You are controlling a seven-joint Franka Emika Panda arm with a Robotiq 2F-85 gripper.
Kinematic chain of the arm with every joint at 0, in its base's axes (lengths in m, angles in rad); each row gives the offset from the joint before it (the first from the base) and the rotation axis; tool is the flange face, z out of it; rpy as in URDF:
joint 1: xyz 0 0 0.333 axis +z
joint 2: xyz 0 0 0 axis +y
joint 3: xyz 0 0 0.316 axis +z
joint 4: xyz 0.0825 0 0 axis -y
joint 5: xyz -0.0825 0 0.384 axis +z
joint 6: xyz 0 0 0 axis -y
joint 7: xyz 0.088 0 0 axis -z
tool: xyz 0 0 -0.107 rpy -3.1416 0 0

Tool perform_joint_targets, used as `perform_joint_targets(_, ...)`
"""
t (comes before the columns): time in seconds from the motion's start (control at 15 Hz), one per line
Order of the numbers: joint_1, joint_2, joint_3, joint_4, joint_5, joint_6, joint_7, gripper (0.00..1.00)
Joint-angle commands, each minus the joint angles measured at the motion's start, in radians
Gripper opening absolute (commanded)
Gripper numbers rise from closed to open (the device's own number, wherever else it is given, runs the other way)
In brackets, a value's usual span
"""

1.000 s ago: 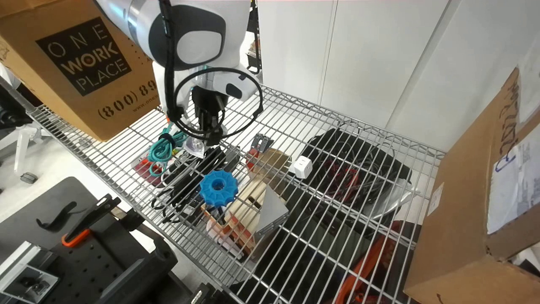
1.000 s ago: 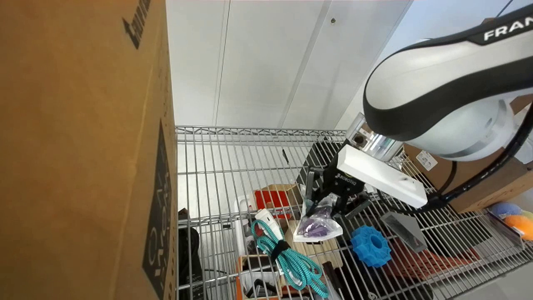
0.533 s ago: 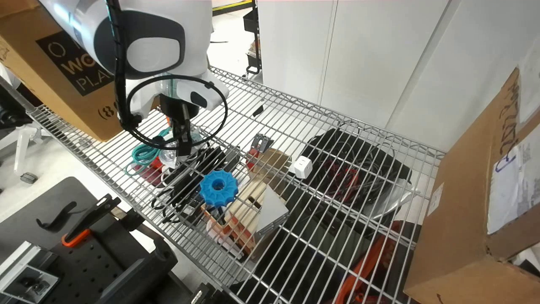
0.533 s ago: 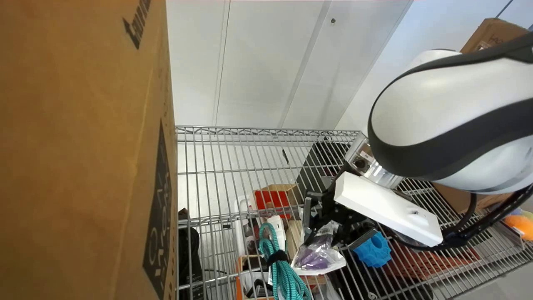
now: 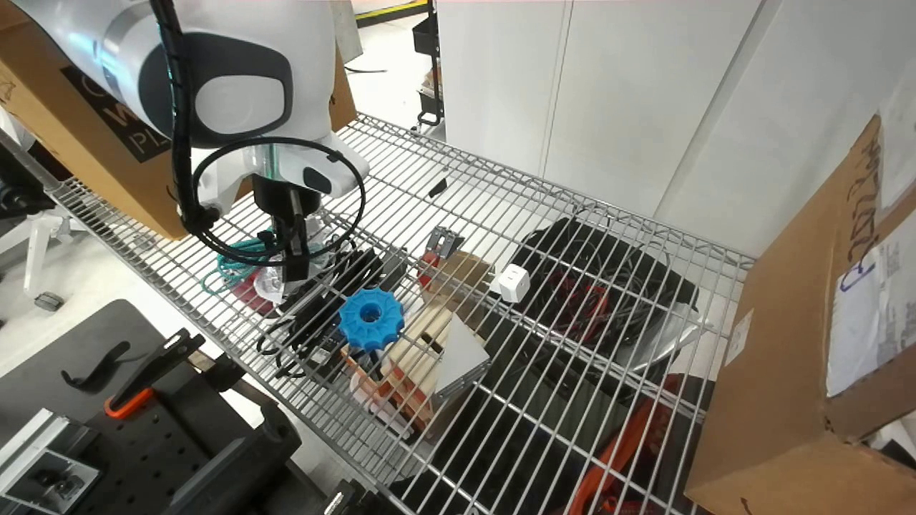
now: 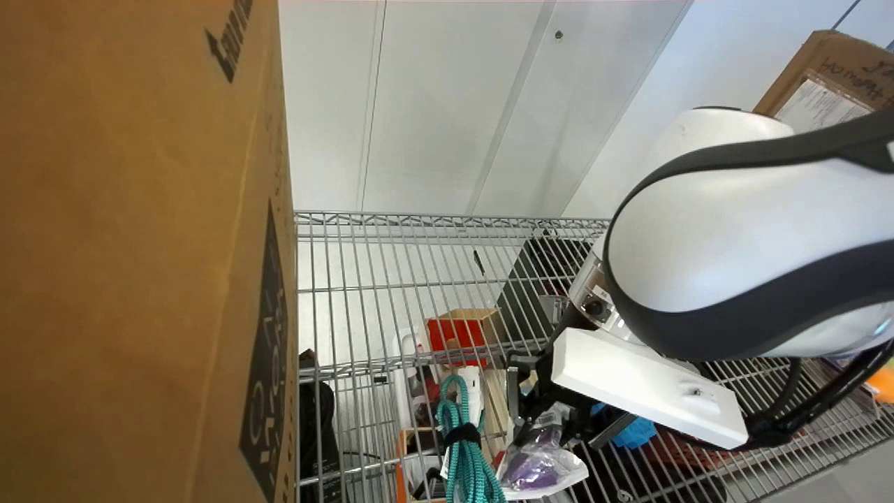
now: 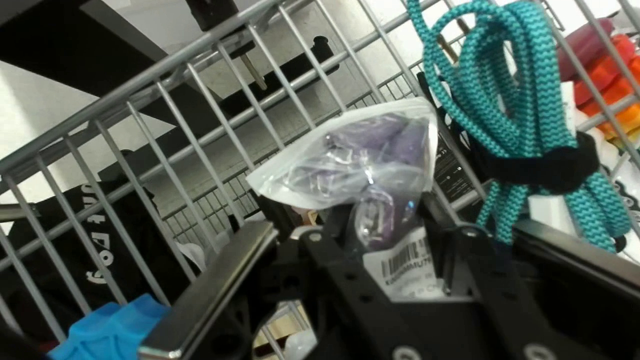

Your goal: Move the plastic to the right

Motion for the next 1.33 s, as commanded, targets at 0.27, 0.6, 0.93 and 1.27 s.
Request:
perform_joint_targets(0.27, 0.015, -0.047, -0.049, 0.020, -0.204, -0.197, -0.102, 0.12)
perform_joint_targets(0.6, 0.015, -0.072, -0.065, 0.060, -0.380, -0.195, -0.238, 0.12)
perform_joint_targets(0.93, -0.016, -0.141, -0.077, 0.021, -0.442, -0.207, -0.293, 0.12)
perform_joint_targets(1.27, -0.045, -0.189, -0.090, -0.074, -0.444, -0.129, -0.291, 0.12)
